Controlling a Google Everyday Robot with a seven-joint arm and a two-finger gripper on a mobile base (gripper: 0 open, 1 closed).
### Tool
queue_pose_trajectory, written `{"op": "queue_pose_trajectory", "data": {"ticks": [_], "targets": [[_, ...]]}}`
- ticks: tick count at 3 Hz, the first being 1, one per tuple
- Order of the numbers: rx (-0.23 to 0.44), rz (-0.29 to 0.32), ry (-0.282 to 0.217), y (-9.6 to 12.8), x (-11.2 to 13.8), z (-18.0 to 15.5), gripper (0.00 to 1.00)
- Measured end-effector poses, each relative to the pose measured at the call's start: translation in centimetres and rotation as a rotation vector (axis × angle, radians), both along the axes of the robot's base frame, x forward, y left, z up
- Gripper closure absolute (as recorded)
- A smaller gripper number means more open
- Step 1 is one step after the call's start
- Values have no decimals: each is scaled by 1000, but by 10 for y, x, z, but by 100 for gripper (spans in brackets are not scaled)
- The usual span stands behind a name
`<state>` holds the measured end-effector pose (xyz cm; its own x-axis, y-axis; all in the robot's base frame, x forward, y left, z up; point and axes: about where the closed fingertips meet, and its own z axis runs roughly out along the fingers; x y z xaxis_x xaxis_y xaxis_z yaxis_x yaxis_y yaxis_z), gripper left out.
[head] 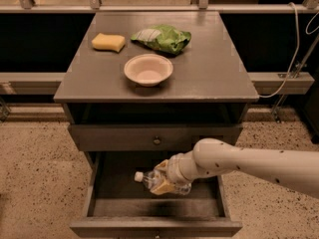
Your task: Place blue plastic bottle into middle drawer
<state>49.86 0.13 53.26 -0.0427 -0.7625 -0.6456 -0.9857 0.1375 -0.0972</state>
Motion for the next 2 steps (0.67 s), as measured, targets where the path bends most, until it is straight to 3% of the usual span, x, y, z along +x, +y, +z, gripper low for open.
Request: {"op": "queue_pose_trajectory", "data": {"ticks": [1, 2], "targets": [[-42, 9, -26, -4, 3, -37, 100], [-57, 11, -33, -3, 9, -54, 82]]}}
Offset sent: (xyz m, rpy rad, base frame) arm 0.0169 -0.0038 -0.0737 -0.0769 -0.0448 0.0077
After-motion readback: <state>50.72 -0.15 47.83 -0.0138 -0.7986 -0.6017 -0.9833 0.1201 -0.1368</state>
